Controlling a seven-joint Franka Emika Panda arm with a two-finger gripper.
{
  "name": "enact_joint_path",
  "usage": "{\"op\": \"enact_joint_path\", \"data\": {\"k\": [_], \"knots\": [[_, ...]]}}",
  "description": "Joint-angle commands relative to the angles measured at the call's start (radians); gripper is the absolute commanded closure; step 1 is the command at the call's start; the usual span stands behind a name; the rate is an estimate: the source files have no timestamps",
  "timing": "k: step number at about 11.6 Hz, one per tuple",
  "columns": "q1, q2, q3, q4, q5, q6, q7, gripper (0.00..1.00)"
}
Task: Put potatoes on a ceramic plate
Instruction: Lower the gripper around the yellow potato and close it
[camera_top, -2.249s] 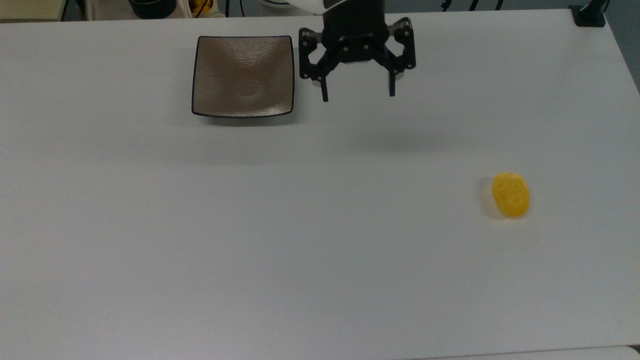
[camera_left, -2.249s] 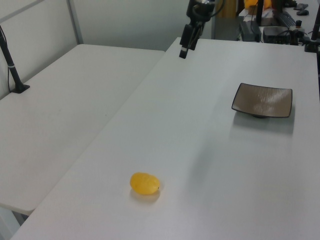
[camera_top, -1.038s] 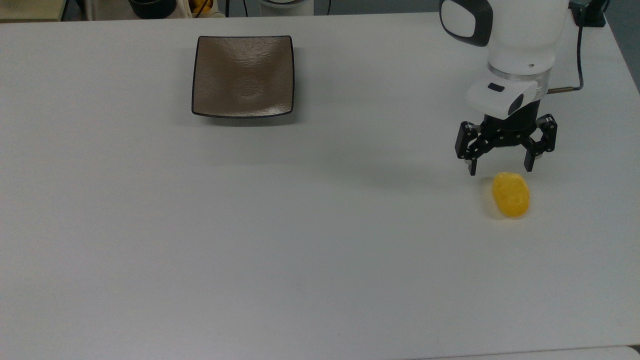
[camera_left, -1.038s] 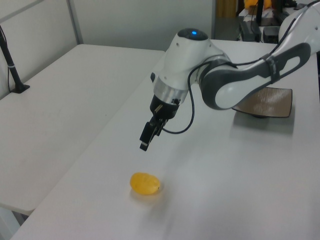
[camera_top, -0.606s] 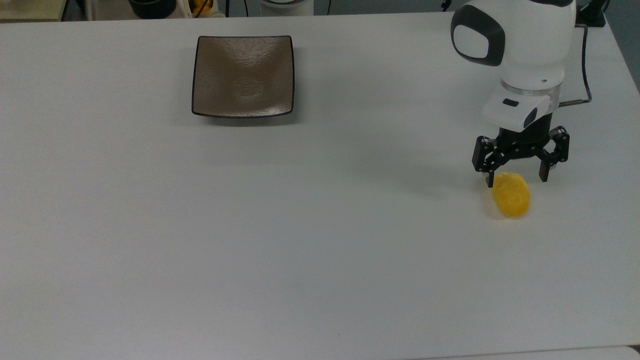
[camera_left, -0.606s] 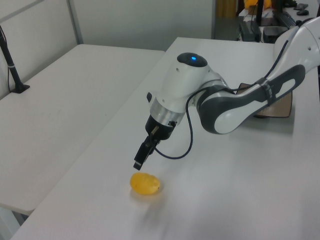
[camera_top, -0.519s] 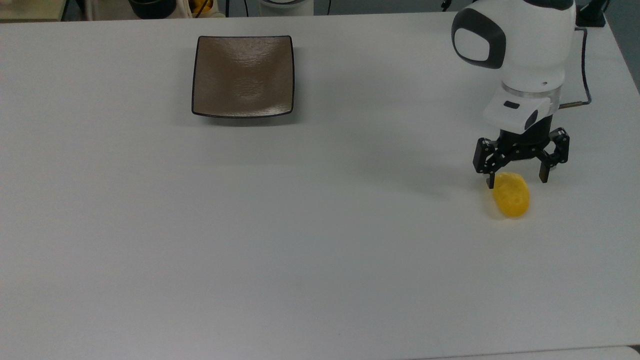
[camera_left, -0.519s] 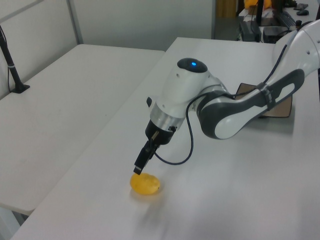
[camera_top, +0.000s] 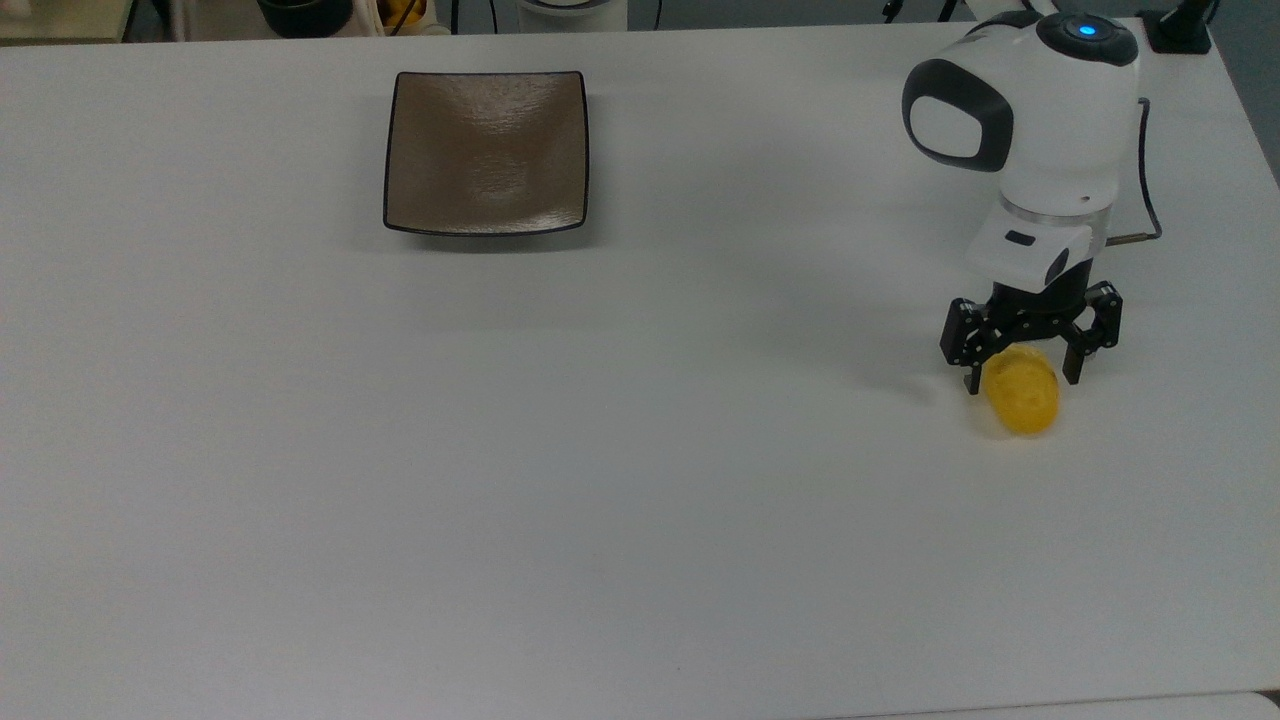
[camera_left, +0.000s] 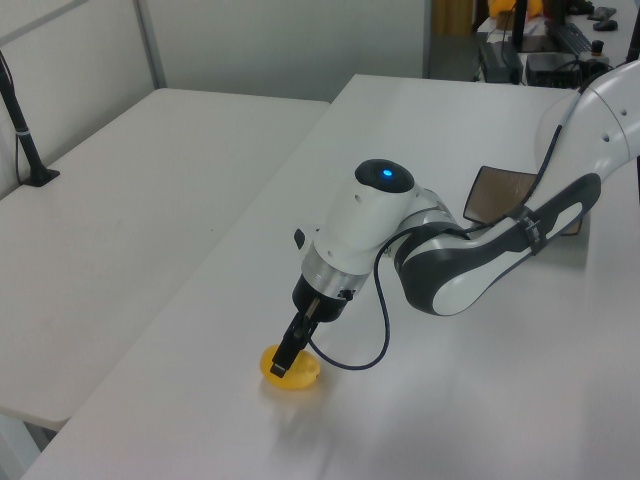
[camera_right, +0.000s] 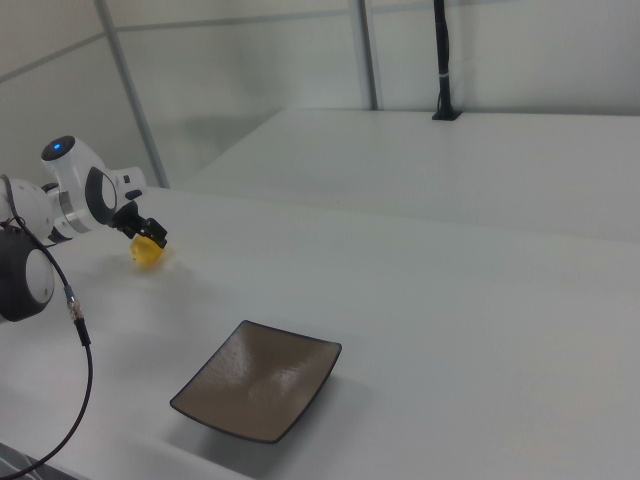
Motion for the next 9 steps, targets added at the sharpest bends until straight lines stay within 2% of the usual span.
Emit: {"op": "enact_joint_path", "data": {"k": [1,3,5,7,8,9], "knots": [[0.012,0.029,-0.012,0.024,-0.032,0.035,0.037,0.00],[0.013,0.029,-0.010,0.021,-0.046,0.037,0.037,0.02],[0.013,0.029,-0.009,0.019,-0.046,0.040,0.036,0.28],[0.015,0.028,-0.009,0.018,-0.046,0.038,0.034,0.63],[0.015,0.023,-0.009,0.016,-0.046,0.037,0.034,0.71],[0.016,0.005,-0.009,-0.005,-0.046,0.037,0.034,0.72]]}}
